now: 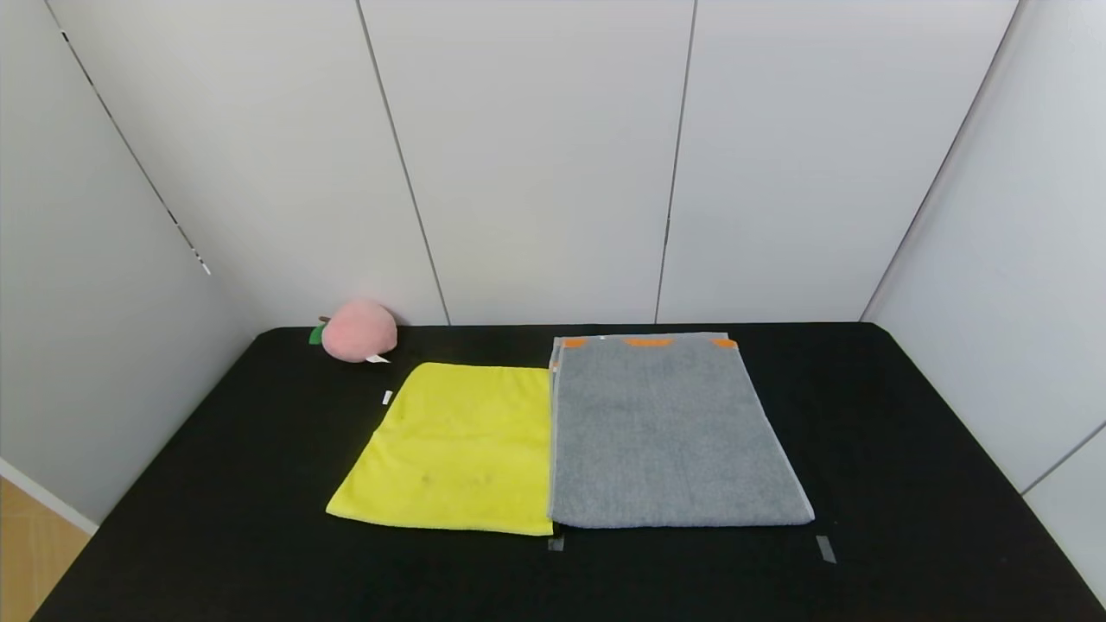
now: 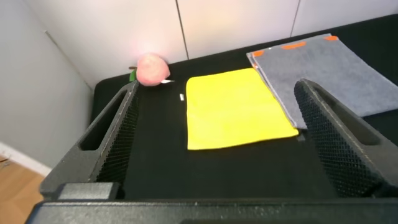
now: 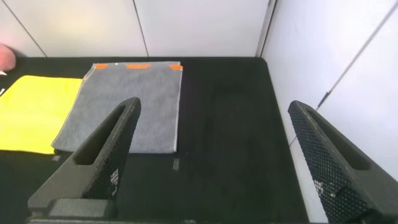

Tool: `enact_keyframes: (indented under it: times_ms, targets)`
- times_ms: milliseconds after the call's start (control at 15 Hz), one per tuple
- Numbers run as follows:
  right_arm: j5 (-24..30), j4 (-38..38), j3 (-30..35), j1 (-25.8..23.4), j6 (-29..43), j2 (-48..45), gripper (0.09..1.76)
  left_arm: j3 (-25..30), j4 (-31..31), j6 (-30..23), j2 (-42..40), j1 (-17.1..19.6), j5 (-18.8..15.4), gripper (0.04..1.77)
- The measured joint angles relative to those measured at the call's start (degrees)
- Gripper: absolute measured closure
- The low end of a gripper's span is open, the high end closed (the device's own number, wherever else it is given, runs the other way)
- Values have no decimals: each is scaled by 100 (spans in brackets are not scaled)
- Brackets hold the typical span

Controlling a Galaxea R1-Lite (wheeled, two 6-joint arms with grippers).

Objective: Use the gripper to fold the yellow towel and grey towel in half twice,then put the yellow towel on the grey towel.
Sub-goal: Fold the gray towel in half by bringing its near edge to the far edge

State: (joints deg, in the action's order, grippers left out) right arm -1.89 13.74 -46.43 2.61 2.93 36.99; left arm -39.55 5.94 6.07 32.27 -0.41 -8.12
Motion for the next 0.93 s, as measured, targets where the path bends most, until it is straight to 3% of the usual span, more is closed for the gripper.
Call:
enact_keyframes:
  times_ms: [333, 733, 933]
  targets:
    - [26, 7, -753, -77, 106, 1530, 14, -984, -4, -52, 1724, -217, -127, 9]
    - [66, -11, -1246, -63, 673, 3073, 14, -1709, -37, -517, 3573, -1047, 88, 9]
    - [88, 0, -1318, -41, 755, 3716, 14, -1798, -446, -773, 4356, -1468, 254, 9]
